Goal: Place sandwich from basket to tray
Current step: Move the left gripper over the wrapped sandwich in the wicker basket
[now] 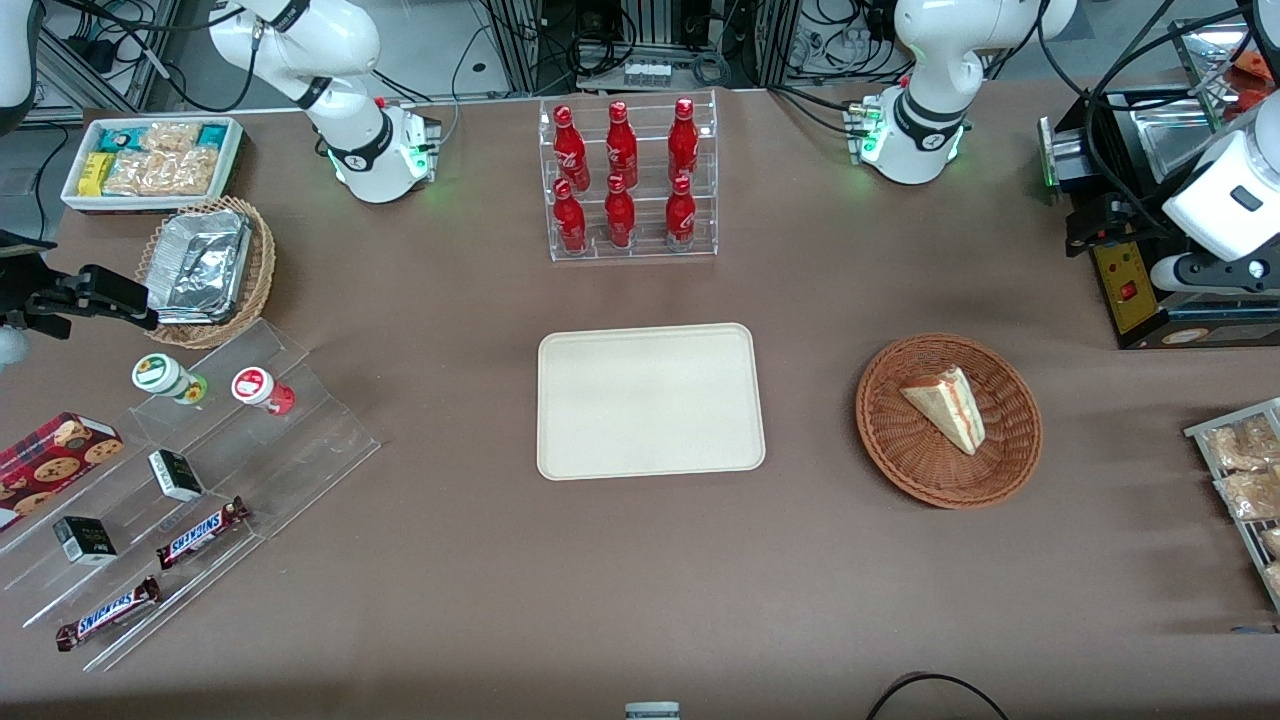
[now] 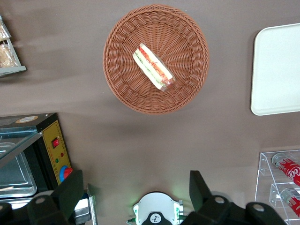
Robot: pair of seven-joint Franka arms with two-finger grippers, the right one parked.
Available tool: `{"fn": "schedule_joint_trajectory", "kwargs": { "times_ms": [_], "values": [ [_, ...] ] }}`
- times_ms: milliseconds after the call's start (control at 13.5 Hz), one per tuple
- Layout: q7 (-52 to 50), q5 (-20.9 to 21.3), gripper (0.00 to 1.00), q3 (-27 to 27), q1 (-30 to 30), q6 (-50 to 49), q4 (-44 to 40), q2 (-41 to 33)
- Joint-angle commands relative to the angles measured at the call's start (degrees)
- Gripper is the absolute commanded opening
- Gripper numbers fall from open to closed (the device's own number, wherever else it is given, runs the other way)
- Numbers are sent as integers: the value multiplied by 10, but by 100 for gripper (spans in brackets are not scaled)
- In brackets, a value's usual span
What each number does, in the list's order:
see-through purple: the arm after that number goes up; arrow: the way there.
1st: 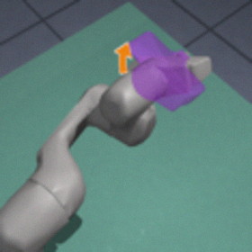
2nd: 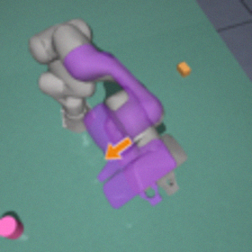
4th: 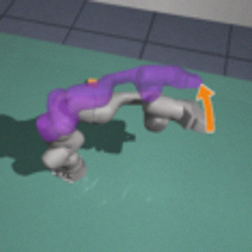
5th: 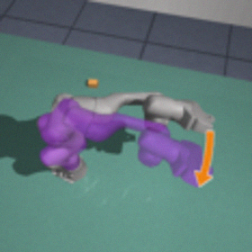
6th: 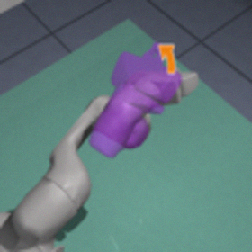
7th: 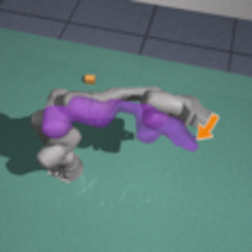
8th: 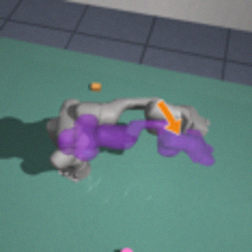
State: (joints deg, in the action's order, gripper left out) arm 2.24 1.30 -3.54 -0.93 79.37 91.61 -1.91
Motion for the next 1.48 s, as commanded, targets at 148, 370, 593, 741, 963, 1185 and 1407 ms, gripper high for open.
{"fn": "schedule_joint_trajectory", "kwargs": {
  "times_ms": [148,370,593,741,963,1185,1407],
  "values": [
    [5,-2,100,-4,1,13,9,-1],
    [4,-1,100,-3,1,41,46,-3],
    [-56,-2,100,-4,1,86,104,-6],
    [-69,-2,100,-5,2,128,145,-10],
    [-72,-2,100,-5,3,197,201,-11],
    [-123,-1,100,-17,4,264,249,-8],
    [-194,-1,100,-23,6,341,299,-6]
  ]
}}
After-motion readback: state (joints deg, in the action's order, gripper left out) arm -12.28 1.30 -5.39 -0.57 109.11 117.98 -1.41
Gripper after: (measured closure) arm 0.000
